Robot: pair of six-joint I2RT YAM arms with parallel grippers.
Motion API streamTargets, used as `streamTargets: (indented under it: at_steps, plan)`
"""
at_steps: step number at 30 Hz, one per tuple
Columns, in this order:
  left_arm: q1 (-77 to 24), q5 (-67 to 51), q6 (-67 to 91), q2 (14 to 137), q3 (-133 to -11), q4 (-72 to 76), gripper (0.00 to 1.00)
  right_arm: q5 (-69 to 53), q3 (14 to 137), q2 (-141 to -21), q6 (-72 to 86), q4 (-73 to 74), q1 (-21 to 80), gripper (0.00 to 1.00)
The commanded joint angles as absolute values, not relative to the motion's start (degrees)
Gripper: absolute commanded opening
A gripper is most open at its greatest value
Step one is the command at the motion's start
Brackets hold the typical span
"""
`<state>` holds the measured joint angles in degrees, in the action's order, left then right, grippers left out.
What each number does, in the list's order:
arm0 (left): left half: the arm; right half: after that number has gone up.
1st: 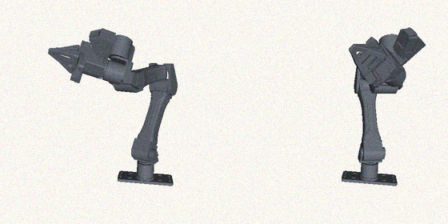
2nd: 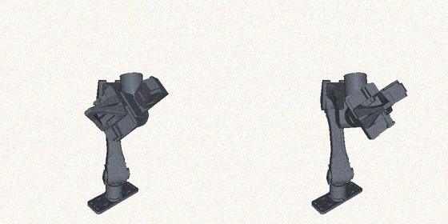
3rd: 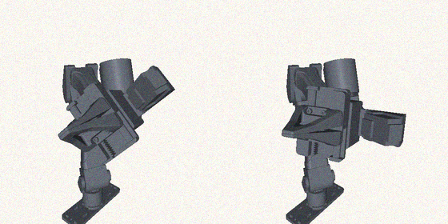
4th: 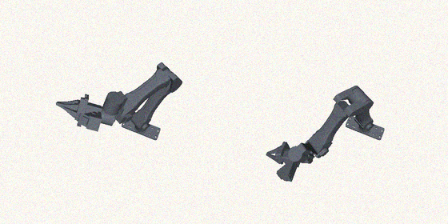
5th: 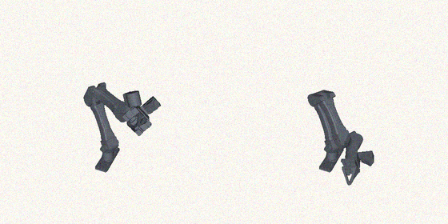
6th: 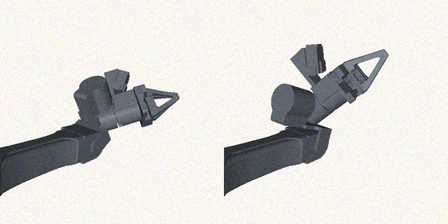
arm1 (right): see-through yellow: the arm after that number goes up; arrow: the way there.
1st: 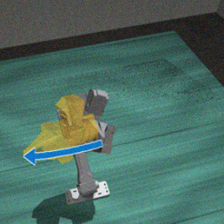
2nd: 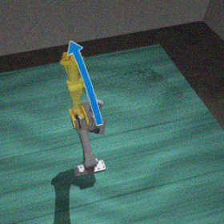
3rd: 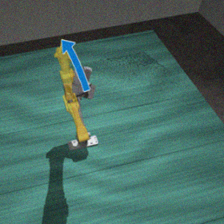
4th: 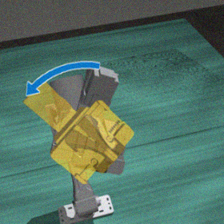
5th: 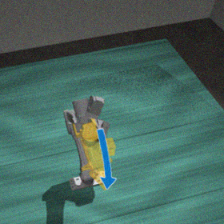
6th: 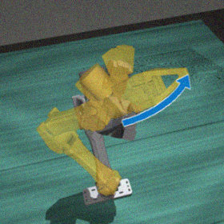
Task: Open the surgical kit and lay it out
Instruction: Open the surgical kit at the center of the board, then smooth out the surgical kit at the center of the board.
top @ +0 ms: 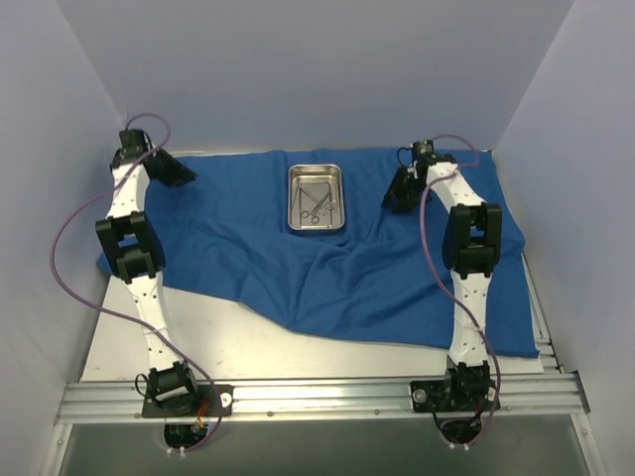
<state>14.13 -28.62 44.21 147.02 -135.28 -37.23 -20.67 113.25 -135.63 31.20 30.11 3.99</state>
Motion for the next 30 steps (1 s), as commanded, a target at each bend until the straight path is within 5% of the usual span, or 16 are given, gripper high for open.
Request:
streamTargets:
  at_steps: [1,6,7,10,17,21,30]
  plan:
    - [11.9,-16.7,34.3,131.1,-132.3,-44.0,0.26,-13.8,119.3,-129.9,26.6,37.3,6.8,0.40]
    - [11.9,-4.3,29.2,118.6,-115.7,-52.9,0.28,-13.3,123.2,-126.5,22.2,36.6,15.6,0.40]
    - [12.3,-3.2,28.7,117.0,-112.7,-53.0,0.22,-14.2,123.7,-126.5,21.1,35.6,17.6,0.38]
    - [14.1,-2.7,27.8,109.3,-101.7,-51.2,0.03,-19.9,127.0,-128.2,18.2,31.1,25.8,0.30]
    - [13.9,-3.9,27.4,97.7,-92.6,-49.0,0.02,-23.3,134.3,-136.3,19.5,14.3,42.2,0.00]
    - [14.2,-4.5,28.0,96.2,-92.0,-47.0,0.04,-24.3,140.9,-144.6,20.8,10.5,48.4,0.00]
    - [16.5,-5.6,30.5,92.9,-92.9,-48.8,0.02,-19.0,134.5,-149.6,24.5,0.5,52.9,0.00]
